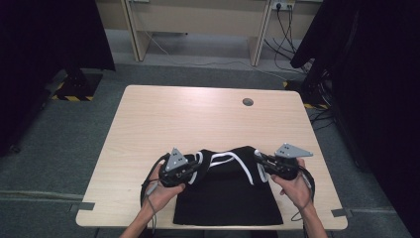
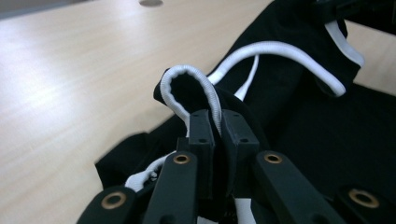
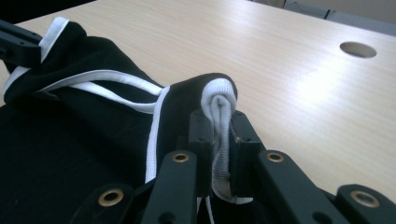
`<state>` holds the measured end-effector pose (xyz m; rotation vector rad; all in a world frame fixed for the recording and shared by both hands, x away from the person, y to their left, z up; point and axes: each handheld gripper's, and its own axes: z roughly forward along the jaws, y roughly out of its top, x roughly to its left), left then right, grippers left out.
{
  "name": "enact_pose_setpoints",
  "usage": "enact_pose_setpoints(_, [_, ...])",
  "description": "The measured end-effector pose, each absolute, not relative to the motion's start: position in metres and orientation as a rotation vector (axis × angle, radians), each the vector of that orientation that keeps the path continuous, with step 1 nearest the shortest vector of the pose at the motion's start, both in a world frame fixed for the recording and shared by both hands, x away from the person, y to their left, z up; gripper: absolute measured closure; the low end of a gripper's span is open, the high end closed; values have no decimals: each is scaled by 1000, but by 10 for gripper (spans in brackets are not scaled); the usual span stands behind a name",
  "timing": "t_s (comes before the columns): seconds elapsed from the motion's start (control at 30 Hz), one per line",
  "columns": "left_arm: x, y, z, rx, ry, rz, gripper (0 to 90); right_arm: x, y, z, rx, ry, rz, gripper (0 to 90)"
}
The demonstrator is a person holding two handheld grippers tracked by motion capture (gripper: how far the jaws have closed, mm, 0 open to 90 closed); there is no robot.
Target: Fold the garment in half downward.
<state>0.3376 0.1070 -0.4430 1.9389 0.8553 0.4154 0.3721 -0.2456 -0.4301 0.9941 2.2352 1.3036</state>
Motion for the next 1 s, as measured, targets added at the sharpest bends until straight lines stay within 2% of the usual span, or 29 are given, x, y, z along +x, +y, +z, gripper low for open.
enact_pose_setpoints(0.8, [290, 116, -468, 1954, 848, 335, 816, 303, -256, -459, 1000, 2288, 1262, 823])
enact_pose_setpoints(1.0, [283, 119, -470, 1940, 852, 311, 773, 293, -260, -464, 1028, 2300, 1272, 801])
